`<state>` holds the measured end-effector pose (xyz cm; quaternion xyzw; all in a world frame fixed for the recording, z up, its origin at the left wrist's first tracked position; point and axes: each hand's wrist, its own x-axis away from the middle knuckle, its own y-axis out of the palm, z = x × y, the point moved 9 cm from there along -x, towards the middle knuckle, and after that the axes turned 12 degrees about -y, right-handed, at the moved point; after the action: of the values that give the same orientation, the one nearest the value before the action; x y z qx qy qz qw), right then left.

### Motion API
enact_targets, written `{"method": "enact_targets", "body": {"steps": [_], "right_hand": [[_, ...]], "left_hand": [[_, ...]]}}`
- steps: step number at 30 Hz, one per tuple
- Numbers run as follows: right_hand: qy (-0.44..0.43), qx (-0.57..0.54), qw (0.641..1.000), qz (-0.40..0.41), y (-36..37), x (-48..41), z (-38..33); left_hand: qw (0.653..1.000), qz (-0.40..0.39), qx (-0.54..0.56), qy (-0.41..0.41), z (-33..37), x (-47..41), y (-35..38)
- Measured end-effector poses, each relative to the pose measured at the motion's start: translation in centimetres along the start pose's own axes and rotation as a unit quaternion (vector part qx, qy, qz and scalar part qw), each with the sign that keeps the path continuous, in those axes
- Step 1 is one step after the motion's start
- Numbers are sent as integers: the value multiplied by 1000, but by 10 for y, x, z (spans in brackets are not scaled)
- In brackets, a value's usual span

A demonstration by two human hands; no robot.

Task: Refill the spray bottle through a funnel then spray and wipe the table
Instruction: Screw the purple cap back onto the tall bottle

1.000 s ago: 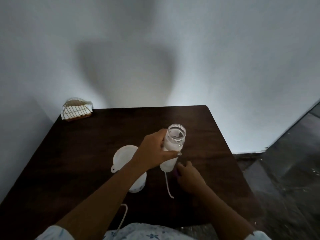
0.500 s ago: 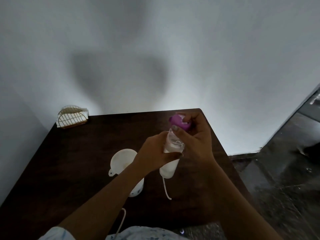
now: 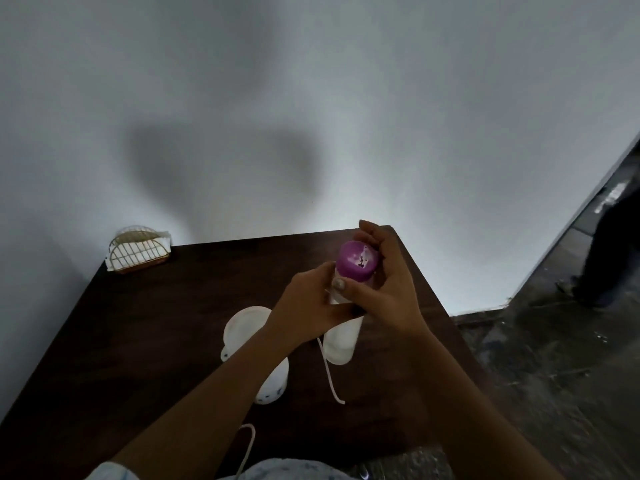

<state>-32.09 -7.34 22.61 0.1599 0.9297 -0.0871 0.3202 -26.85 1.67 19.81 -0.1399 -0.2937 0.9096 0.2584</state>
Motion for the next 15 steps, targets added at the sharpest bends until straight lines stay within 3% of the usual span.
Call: {"method": "enact_targets", "body": {"steps": [9,15], "right_hand": [[-25,-42,998,31,-2,-1,-11],[-17,-107,988,111,-2,5,-7]], "left_hand": [[1000,5,17,18,10,5,-9],[999,11,27,16,10,8,-14]]}}
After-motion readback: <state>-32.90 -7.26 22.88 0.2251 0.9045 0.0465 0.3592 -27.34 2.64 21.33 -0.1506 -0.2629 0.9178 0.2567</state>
